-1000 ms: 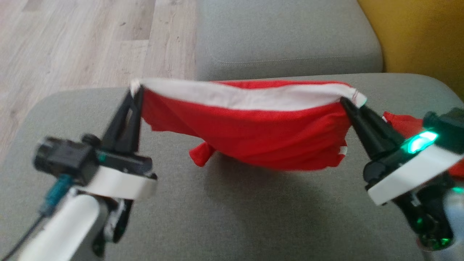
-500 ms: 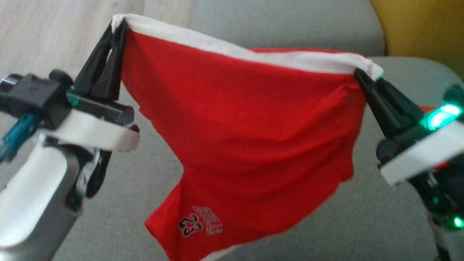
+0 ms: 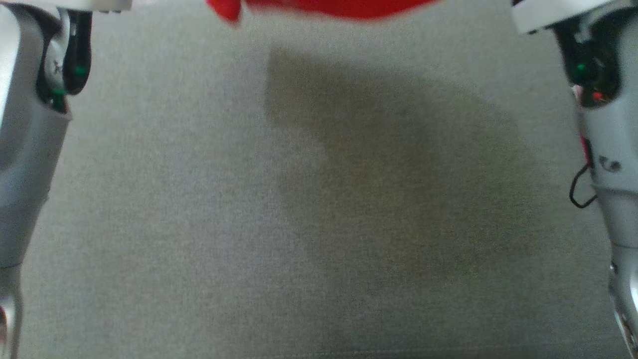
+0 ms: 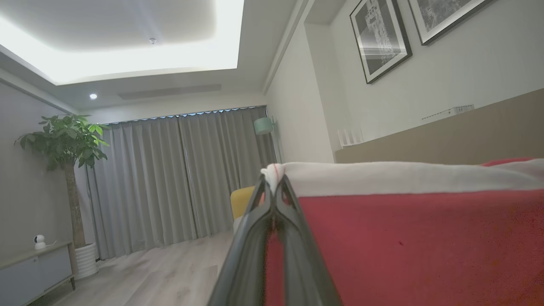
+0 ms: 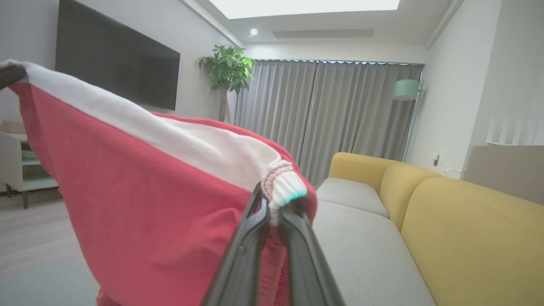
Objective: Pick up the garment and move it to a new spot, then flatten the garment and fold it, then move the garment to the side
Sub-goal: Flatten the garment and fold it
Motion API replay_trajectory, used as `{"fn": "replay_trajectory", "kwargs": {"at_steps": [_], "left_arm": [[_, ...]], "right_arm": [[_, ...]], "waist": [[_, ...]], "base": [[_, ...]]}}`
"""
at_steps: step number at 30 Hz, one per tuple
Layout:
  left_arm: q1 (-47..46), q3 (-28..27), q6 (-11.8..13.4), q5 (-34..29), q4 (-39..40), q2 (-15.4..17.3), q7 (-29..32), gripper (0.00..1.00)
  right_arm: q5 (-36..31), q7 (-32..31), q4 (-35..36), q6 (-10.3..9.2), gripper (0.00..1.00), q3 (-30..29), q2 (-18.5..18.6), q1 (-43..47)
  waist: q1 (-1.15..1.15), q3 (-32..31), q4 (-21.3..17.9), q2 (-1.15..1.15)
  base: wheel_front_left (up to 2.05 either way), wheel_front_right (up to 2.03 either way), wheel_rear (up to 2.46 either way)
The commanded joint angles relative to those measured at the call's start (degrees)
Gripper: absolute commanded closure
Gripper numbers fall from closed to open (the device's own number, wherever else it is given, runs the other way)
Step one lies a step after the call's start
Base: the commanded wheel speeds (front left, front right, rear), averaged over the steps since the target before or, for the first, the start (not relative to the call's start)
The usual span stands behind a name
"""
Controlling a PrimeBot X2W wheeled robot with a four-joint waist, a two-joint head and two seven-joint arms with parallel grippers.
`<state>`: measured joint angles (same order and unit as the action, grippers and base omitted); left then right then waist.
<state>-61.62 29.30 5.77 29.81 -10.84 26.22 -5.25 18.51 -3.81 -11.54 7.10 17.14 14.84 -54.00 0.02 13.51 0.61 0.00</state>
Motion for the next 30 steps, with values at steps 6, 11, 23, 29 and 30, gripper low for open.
{"fn": "replay_trajectory", "kwargs": {"at_steps": [6,11,23,29,30], "left_arm": [[2.84,-1.88,-0.69,1.85,-5.21,-1.97,-5.17,1.00],[11.25,-0.66,-1.59,3.22,-7.85,-4.13,-8.23,1.00],[34.23,-7.10,0.34,1.18,3.97,-5.91,-9.73,1.00],[51.07,-8.83,3.18,-1.56,14.00,-5.37,-9.74,1.00],[53.72,-8.71,3.91,-1.88,15.74,-5.03,-9.74,1.00]], "right_arm": [[-1.20,7.12,-10.33,0.39,1.00,7.27,-1.66,-0.99],[0.82,11.35,-14.86,0.39,1.00,12.18,-1.25,4.04],[4.21,16.07,-7.76,0.39,1.00,11.33,-0.74,22.85],[3.38,13.37,0.80,0.39,1.00,7.38,-1.08,38.58],[3.08,12.49,2.66,0.39,1.00,6.62,-1.14,41.26]], "waist": [[-0.02,8.58,2.31,0.00],[-0.02,9.18,2.72,0.00],[-0.02,-0.08,2.94,0.00],[-0.02,-8.47,2.66,0.00],[-0.02,-9.67,2.52,0.00]], "base": [[0.00,0.00,0.00],[0.00,0.00,0.00],[0.00,0.00,0.00],[0.00,0.00,0.00],[0.00,0.00,0.00]]}}
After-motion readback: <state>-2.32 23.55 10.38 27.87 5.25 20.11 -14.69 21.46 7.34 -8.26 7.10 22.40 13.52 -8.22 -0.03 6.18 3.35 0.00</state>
